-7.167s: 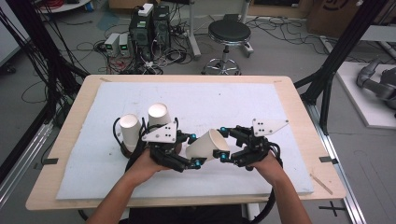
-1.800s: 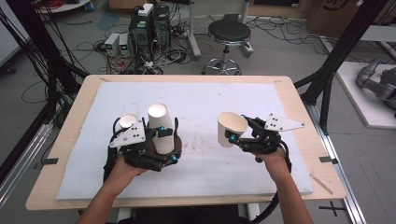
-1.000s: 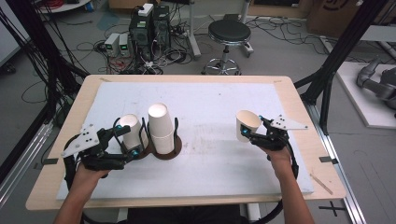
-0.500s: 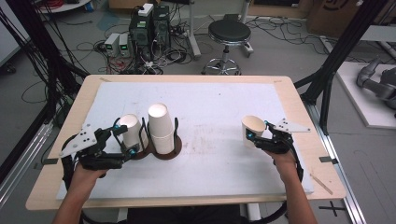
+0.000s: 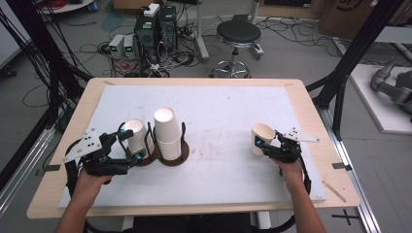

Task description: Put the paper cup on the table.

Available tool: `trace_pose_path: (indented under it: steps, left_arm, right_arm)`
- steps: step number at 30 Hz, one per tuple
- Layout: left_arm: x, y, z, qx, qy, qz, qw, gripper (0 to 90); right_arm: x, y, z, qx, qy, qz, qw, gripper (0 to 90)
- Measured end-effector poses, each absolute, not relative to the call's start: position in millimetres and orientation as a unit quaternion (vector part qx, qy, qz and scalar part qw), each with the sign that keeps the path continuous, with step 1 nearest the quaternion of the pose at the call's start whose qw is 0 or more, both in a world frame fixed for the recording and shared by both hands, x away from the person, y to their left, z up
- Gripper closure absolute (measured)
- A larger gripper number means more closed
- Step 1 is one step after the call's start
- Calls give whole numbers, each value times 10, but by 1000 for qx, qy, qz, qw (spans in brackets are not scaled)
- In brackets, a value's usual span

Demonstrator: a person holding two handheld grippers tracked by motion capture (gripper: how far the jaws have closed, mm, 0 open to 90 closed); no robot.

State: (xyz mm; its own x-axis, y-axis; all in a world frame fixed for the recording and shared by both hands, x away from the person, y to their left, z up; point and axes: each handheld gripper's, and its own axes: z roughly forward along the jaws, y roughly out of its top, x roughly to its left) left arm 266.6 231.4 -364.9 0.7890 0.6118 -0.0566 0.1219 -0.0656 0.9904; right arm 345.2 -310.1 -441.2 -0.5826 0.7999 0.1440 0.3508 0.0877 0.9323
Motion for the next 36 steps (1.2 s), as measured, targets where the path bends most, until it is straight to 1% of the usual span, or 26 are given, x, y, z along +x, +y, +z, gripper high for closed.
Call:
trace_pose_path:
  steps: [6, 16, 21, 28, 36]
  left_arm:
    - [2666, 2312, -3651, 705, 260, 193, 632, 203]
    - [2669, 2318, -3654, 704, 262, 191, 631, 203]
    - [2671, 2313, -3652, 704, 262, 190, 631, 203]
    - [2673, 2319, -3648, 704, 262, 191, 631, 203]
    - [2673, 2313, -3649, 704, 263, 190, 631, 203]
  right_arm:
    - [3441, -3090, -4394, 398, 719, 527, 217, 322]
    - [3409, -3128, -4393, 413, 721, 521, 198, 220]
    - [3394, -3104, -4402, 407, 737, 506, 189, 220]
    - [3361, -3115, -4394, 402, 748, 492, 193, 220]
    - [3234, -3169, -4388, 405, 765, 465, 184, 220]
